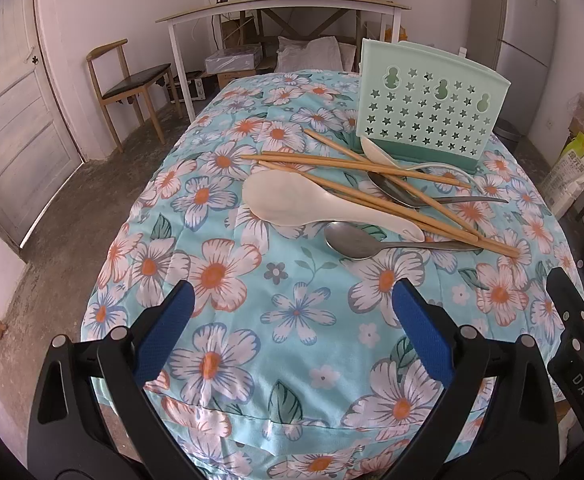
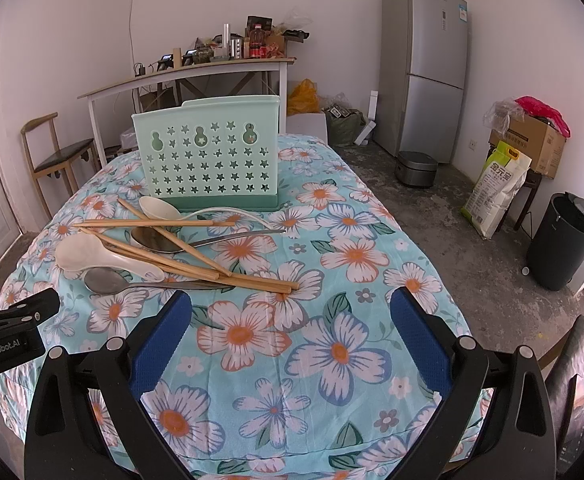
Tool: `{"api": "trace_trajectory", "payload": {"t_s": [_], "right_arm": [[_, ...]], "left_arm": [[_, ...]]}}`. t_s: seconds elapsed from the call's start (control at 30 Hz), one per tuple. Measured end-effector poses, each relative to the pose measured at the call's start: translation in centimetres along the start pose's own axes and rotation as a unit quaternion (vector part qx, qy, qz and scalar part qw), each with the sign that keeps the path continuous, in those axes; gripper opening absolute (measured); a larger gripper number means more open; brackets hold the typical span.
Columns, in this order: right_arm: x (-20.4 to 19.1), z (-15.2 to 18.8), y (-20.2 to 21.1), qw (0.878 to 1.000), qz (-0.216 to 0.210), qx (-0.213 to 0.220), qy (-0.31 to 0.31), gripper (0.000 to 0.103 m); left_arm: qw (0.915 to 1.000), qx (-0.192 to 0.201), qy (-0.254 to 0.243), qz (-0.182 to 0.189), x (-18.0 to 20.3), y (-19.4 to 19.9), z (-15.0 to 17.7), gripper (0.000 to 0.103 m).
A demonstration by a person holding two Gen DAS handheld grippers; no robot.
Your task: Organize utensils
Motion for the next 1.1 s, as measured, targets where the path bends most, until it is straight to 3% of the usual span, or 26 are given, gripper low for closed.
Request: {"api": "trace_trajectory", "payload": {"t_s": [0.43,0.73,0.87,1.0,1.1], "right_arm": [[-0.1,0.1,-1.4,1.000,-0.007,-0.014,0.005,0.097],[-0.9,0.5,-4.3,0.998,-0.021,-0.048,0.024,0.097],[-1.5,1.0,-6.0,0.996,-0.039,-0.070,0.037,0.097],[-2.5,1.7,-7.8,0.991,-0.068,-0.099,0.055,0.097],[-2.8,2.1,-8.4,0.991,-0.077,-0.093,0.055,0.097]], "left_arm": [[0.9999,-0.014,0.001,-0.006,0.3,-1.2,-0.2,0.096],[0.9991,-0.030,-0.007,0.028,0.5,-3.6,-0.2,0.096],[0.9989,-0.027,0.015,0.036,-0.6,-5.0,-0.7,0.096],[0.9967,-0.021,0.033,0.072,-2.0,-6.4,-1.5,0.096],[0.9939,-0.014,0.067,0.086,-3.5,-7.6,-2.3,0.096]]}}
Point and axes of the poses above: each gripper's, at about its wrist camera, not at the fingertips, and y roughly against the way its jaws point, x to its right, z to its underside, the point moved 1 cm from there along -y, roughly the way its jaws point, and after that the axes turned 5 degrees about y, right-handed, at the moved point
